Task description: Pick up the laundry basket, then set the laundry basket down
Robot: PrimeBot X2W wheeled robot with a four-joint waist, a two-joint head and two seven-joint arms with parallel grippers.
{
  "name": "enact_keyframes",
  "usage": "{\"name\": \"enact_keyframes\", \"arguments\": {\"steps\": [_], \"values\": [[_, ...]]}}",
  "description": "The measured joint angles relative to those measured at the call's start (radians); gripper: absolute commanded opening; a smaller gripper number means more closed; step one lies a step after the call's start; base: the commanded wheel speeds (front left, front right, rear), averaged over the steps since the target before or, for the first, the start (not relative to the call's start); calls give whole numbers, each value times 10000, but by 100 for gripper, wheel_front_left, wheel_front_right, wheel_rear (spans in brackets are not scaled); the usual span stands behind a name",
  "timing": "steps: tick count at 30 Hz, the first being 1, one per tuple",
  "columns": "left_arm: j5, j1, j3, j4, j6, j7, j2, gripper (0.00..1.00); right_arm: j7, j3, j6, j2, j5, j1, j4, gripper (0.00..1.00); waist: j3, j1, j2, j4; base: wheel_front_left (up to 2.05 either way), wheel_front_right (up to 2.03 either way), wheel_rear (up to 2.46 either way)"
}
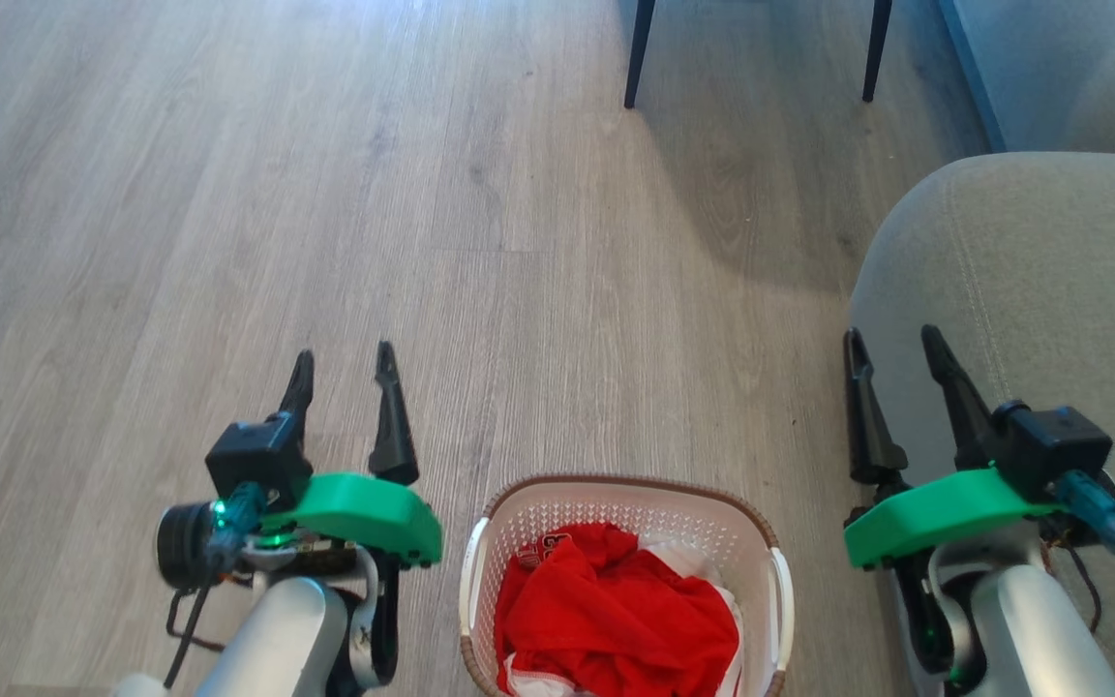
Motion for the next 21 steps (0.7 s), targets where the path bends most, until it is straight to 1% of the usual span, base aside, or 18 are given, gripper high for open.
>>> {"name": "enact_keyframes", "arguments": {"steps": [3, 5, 8, 10, 11, 13, 17, 20, 21], "values": [[339, 9, 217, -245, -242, -84, -169, 100, -94, 107, 0, 2, -343, 0, -29, 100, -4, 0, 0, 23, 0, 0, 0], [765, 8, 278, -497, -357, -171, -192, 100, -146, 192, 0, 2, -489, 1, -102, 100, -2, 0, 0, 41, 0, 0, 0], [1358, 9, 389, -765, -355, -251, -255, 100, -242, 238, 0, 4, -706, 1, -408, 100, 6, 0, 0, 72, 0, 0, 0], [1375, 47, 606, -838, -364, -332, -378, 100, -314, 226, 0, 4, -706, 1, -600, 100, 11, 0, 0, 94, 0, 0, 0], [1271, 93, 734, -763, -443, -351, -447, 100, -355, 194, 0, 4, -711, 1, -625, 100, 8, 0, 0, 106, 0, 0, 0], [1296, 260, 895, -483, -782, -414, -495, 100, -389, 165, 0, 2, -1041, 19, -564, 100, -1, 0, 0, 125, 0, 0, 0], [1432, 518, 1014, 174, -1377, -510, -594, 100, -525, 157, 0, 4, -1325, 197, -397, 100, -28, 0, 0, 177, 0, 0, 0], [1812, 536, 1032, 456, -1768, -573, -600, 100, -608, 63, 0, 6, -995, 324, 67, 100, -60, 0, 0, 216, 0, 0, 0], [1812, 536, 1032, 456, -1768, -573, -600, 100, -608, 63, 0, 6, -995, 324, 67, 100, -60, 0, 0, 216, 0, 0, 0]]}}
